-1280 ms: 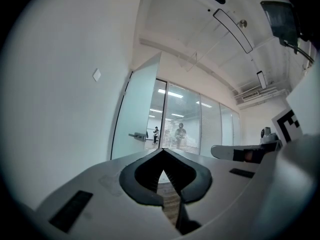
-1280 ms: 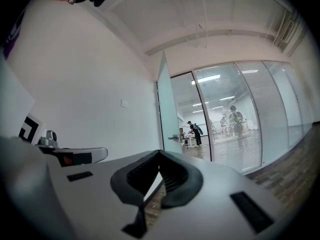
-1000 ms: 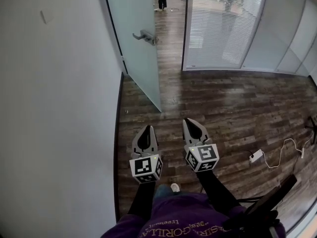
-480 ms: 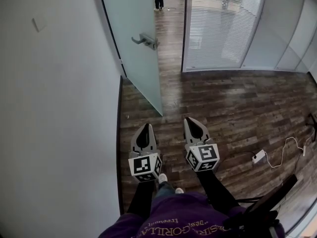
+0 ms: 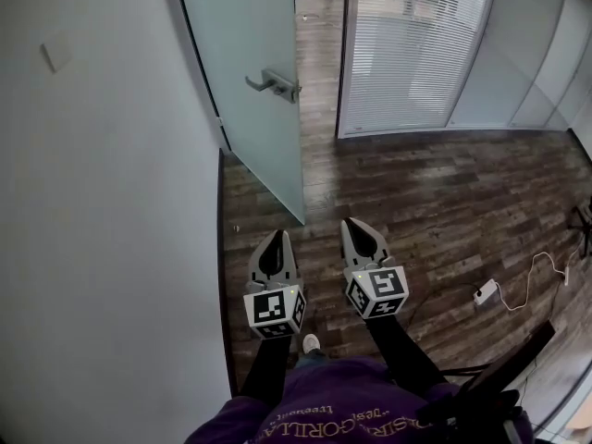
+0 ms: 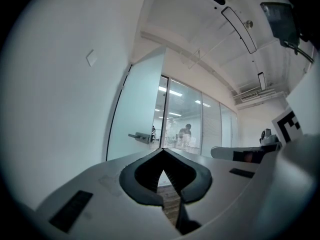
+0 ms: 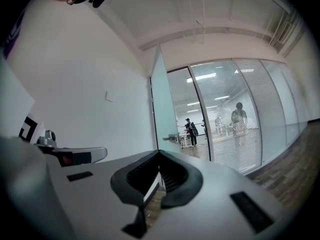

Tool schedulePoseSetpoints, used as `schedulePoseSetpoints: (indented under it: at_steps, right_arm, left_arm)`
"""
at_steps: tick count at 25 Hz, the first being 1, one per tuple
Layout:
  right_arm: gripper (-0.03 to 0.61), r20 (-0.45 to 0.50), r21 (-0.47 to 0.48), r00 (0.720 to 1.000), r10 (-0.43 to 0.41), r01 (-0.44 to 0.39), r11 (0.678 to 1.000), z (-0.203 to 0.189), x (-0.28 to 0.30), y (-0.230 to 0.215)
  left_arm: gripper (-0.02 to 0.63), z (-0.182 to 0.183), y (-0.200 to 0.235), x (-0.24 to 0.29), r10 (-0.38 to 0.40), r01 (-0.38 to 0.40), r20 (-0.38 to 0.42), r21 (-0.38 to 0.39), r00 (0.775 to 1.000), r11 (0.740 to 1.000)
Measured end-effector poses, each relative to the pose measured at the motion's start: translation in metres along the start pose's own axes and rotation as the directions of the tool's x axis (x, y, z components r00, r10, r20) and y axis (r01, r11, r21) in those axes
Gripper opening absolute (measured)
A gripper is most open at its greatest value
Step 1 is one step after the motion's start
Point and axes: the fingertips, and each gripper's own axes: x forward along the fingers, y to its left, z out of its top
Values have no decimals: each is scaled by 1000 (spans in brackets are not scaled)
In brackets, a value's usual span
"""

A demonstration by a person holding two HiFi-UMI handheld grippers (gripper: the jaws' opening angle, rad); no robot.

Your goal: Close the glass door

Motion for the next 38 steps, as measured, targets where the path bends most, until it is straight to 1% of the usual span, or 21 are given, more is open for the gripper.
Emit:
schedulePoseSetpoints:
  at_steps: [8, 13, 20, 26, 34, 38]
  right_arm:
    - [-9, -25, -14, 998, -50, 49, 999, -8, 25, -6]
    - [-9, -35, -17, 998, -51, 50, 999, -9, 41, -14]
    - [-9, -24, -21, 999, -22, 22, 1000, -2, 86, -35]
    - [-9, -21, -16, 1000, 21, -21, 1000, 4, 132, -52]
    - [-9, -22, -7, 998, 64, -64, 998, 9, 178, -83]
    - [-9, -28, -3, 996, 86, -86, 996, 8, 197, -97]
  left_arm:
    - [2, -13, 19, 25, -23, 22, -15, -36, 1000, 999]
    - [2, -20, 25, 43, -21, 20, -28, -50, 999, 999]
    - [2, -17, 36, 86, 1, -2, -15, -44, 1000, 999]
    - [2, -11, 44, 131, 20, -21, -8, -26, 1000, 999]
    - [2, -7, 51, 179, 70, -70, -1, -7, 998, 998]
    - [2, -11, 51, 200, 90, -90, -6, -3, 996, 996]
